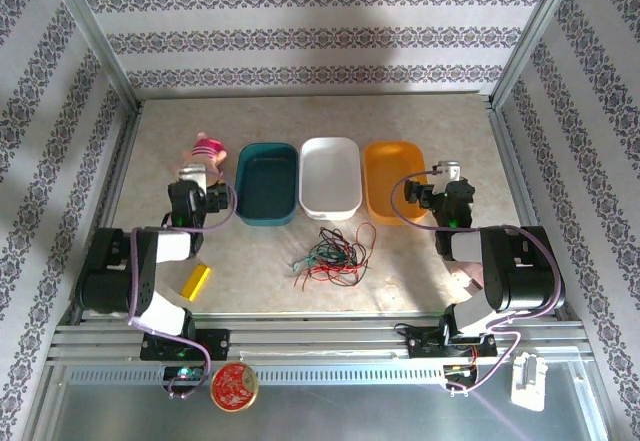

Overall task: Untangle the cables
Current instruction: Untie the cable from multiple cables.

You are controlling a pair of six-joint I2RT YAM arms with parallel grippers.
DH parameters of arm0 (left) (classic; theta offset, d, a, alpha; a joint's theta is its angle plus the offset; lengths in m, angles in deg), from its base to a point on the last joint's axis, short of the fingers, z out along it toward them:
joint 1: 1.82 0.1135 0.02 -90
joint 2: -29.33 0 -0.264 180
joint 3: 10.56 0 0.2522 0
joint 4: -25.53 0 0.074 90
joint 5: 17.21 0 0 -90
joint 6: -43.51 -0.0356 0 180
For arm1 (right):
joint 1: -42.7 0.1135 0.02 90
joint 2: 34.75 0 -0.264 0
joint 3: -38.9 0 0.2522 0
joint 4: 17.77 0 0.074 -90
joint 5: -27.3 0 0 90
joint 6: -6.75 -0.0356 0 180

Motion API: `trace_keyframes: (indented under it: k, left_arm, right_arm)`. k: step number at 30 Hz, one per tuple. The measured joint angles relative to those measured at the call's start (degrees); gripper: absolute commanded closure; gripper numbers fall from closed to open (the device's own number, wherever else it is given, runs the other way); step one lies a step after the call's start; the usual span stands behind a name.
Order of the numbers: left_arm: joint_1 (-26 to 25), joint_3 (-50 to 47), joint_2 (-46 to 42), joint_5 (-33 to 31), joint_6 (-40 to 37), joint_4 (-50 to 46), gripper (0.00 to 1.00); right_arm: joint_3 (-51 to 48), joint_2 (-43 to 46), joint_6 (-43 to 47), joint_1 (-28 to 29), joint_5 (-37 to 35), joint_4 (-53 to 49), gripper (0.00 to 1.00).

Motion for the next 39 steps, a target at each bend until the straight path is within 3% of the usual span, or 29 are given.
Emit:
trace_keyframes:
  k: [3, 7, 10, 14, 17, 20, 25, 26, 32, 39]
  left_arm:
    - [-0.1, 9.6, -6.3, -0.1, 1.8, -12.2, 0.01]
    - [-0.8, 11.4, -17.0, -2.2, 6.5, -19.2, 0.01]
    - [-2.3, 10.5, -23.2, -1.9, 11.3, -25.9, 0.01]
    - [-12.2, 5.9, -28.8, -0.7, 16.9, -30.6, 0.01]
    - [-22.4, 3.5, -27.5, -0.3, 19.8, -32.6, 0.01]
    - [-30.9, 3.5, -21.7, 0.7, 21.6, -33.3, 0.01]
    - [-39.5, 8.0, -10.9, 3.3, 21.5, -35.2, 0.01]
    - [-40.5, 9.3, -9.2, 3.8, 21.1, -35.3, 0.01]
    - [-43.3, 16.1, -2.9, 6.8, 18.9, -36.9, 0.01]
    - [-44.9, 19.1, 1.0, 9.3, 17.2, -38.7, 0.14]
  right_arm:
    - [0.0, 0.0, 0.0, -0.2, 0.2, 0.0, 0.02]
    - [0.0, 2.2, -0.3, -0.1, -0.5, -2.4, 0.09]
    - [0.6, 11.0, -1.2, 2.7, -8.6, -10.5, 0.15]
    - [5.6, 23.4, -5.1, 11.2, -19.9, -22.1, 0.19]
    - [9.3, 29.0, -7.6, 19.6, -21.9, -30.4, 0.18]
    - [10.5, 31.6, -8.2, 29.3, -18.4, -37.9, 0.24]
    - [14.4, 29.0, -9.3, 41.4, -11.2, -52.1, 0.54]
    - [15.7, 27.6, -9.8, 41.9, -9.6, -54.5, 0.60]
    - [21.3, 18.3, -11.6, 40.7, 0.7, -63.3, 0.70]
    - [24.1, 13.4, -12.2, 38.3, 7.9, -68.7, 0.79]
